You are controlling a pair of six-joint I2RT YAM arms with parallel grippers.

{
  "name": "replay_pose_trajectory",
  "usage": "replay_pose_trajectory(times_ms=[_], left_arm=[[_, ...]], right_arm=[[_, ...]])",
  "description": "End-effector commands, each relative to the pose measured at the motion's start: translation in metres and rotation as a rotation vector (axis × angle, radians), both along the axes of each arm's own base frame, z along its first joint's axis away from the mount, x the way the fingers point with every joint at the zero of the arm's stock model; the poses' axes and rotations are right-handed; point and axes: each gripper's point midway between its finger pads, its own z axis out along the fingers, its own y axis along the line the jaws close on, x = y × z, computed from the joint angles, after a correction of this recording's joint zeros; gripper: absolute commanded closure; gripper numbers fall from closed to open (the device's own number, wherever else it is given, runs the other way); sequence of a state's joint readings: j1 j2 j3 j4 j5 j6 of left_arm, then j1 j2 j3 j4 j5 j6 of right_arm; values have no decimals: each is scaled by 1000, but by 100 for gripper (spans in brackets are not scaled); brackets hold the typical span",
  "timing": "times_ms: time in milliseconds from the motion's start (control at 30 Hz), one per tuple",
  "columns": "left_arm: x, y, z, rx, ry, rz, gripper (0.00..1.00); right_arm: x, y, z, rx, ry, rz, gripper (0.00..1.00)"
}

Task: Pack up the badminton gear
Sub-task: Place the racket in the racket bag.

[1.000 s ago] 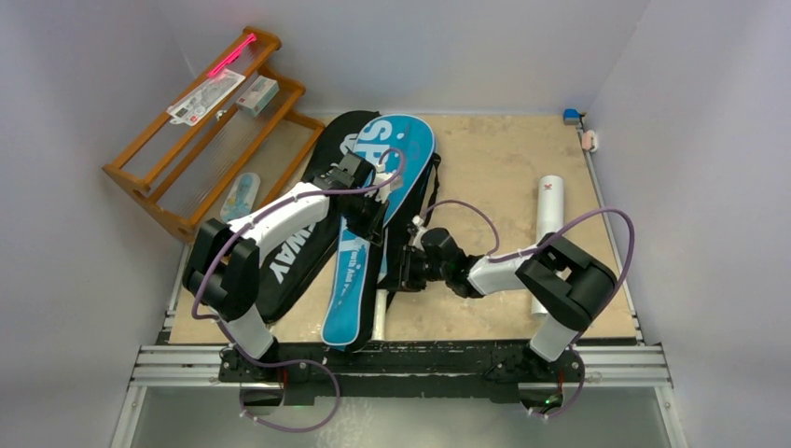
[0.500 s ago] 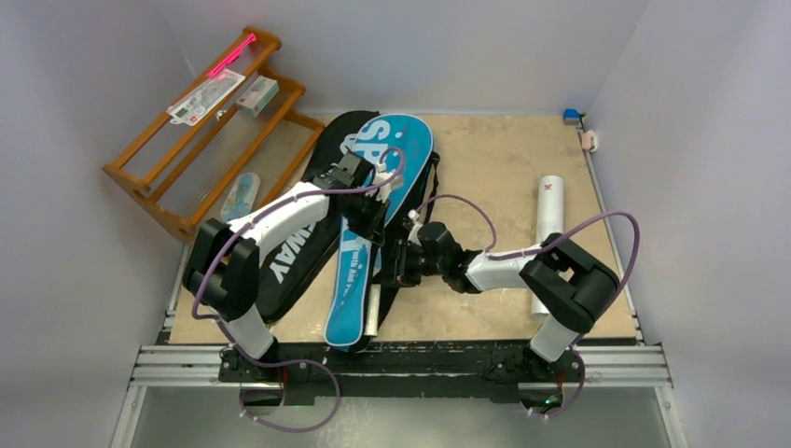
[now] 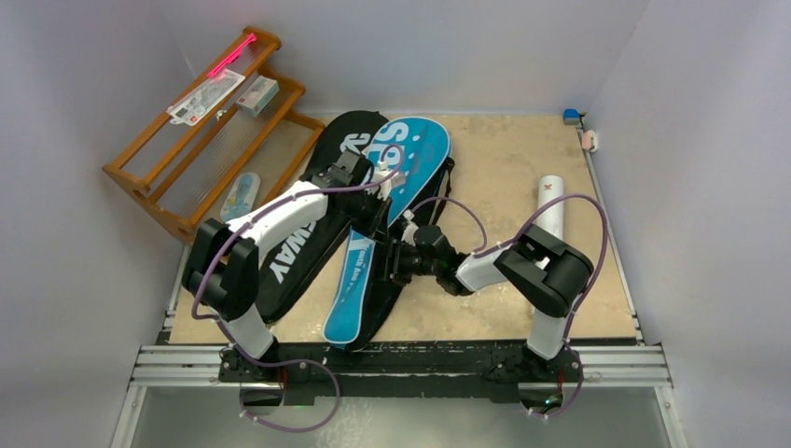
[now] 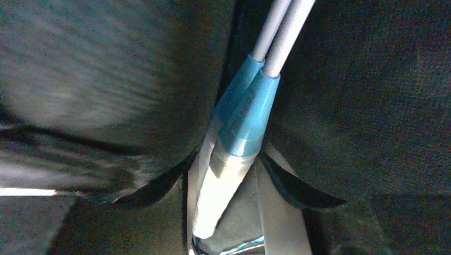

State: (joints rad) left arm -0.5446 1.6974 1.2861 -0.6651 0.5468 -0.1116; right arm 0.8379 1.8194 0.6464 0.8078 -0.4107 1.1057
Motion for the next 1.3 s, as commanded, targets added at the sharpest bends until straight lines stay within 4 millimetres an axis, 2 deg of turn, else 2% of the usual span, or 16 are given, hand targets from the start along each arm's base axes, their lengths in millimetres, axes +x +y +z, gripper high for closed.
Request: replay_pose_trajectory(times_ms=[0,167,333,433,533,633,767,933,1033,1200,1267], left_arm=[[8,-1,11,30,-56,21,100],[19,15,-11,155,-52,84,100],[18,16,-14,161,-46,85,100],[17,15,-14,158,-48,78,100],[13,11,-14,147,-42,56,100],[4,3,-15,134,-35,14,100],[-8,-6,-19,137,-31,-39,100],[-20,-15,-24,138,-19,-88,100],[-23,-16,-29,148,-10,-97,100],[-26,-17,-32,155,1,-104,100],[-26,-17,-33,157,3,-106,100]], right_arm=[[12,0,27,71,-104,-39,52],[22,-30,30,-54,-163,-130,48],[43,-77,34,-89,-164,-225,48],[71,-120,44,-88,-170,-337,49],[98,-157,59,-161,-220,-435,49],[125,-191,75,-221,-235,-527,42],[160,-225,90,-225,-227,-634,33],[204,-249,93,-263,-207,-719,23],[234,-260,93,-263,-205,-743,23],[279,-257,90,-241,-250,-698,24],[296,-255,82,-258,-246,-675,25]])
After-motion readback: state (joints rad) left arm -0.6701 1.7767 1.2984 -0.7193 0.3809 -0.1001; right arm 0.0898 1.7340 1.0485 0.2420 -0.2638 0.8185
